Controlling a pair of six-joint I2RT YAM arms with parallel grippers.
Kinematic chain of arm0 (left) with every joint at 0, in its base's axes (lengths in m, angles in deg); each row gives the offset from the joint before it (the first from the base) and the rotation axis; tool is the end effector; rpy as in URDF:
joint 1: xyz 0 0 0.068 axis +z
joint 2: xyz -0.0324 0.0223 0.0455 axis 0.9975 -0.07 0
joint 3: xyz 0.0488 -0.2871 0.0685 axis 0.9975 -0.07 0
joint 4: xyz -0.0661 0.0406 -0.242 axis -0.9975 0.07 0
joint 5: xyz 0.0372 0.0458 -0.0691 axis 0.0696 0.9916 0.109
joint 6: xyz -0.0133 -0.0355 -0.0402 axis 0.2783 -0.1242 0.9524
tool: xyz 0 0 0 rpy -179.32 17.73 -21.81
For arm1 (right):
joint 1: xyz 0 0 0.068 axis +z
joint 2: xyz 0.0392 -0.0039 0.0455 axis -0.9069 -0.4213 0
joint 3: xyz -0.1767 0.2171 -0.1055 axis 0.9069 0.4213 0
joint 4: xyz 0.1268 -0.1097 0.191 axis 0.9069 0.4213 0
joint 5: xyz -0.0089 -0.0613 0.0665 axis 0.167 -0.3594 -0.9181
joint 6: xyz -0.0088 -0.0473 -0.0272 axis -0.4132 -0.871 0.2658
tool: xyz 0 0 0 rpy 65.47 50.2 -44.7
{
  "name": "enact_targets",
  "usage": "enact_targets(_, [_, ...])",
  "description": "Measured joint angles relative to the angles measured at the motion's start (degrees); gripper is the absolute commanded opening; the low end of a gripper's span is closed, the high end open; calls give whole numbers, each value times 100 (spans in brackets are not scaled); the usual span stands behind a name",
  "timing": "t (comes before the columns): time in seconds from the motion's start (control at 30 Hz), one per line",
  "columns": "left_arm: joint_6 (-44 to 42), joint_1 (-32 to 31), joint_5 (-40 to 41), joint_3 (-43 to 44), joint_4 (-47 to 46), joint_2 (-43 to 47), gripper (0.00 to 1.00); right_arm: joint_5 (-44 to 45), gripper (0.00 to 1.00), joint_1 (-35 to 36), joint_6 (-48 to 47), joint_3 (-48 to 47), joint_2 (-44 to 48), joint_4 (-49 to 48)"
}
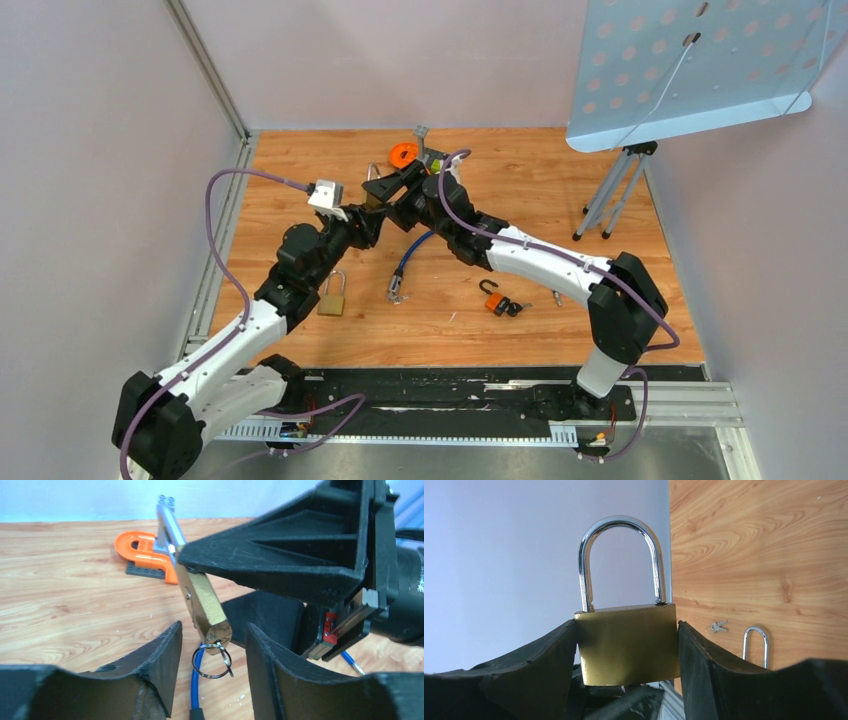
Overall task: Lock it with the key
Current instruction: Pick up the lock from the center of the board.
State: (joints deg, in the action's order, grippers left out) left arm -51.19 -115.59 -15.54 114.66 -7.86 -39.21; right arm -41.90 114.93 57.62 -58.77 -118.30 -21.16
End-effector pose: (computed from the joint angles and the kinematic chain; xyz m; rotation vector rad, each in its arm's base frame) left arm 0.1732 -0.0976 0.3185 0.1202 1.6130 -0.6591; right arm 0.2645 0.3074 0.3386 0.5736 2.0160 1.3879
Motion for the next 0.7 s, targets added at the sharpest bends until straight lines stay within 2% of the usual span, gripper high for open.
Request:
enact_targets(0.3, [-48,-476,1093,-63,-579,-98,37,450,50,76,116,140,22,-17])
enact_targets(0.37, [-83,-546,1266,-83,-702,-188,38,514,50,87,131,140,22,-11])
enact_targets(0.43, [-87,-612,1390,-85,-820,-291,47,586,50,92,133,140,22,11])
enact_targets(0.5, [-92,-673,1469,-87,-916,-391,50,601,50,94,138,140,22,13])
enact_targets(0.6, [-81,-782,1622,-94,-1001,-522,49,601,50,131,140,140,22,-7])
enact_targets(0.67, [-81,-811,1714,-101,-1045,-573,42,603,50,153,140,140,22,-11])
enact_targets(0.7, [-87,-822,1768,-101,-1071,-597,31,616,51,164,140,140,22,-15])
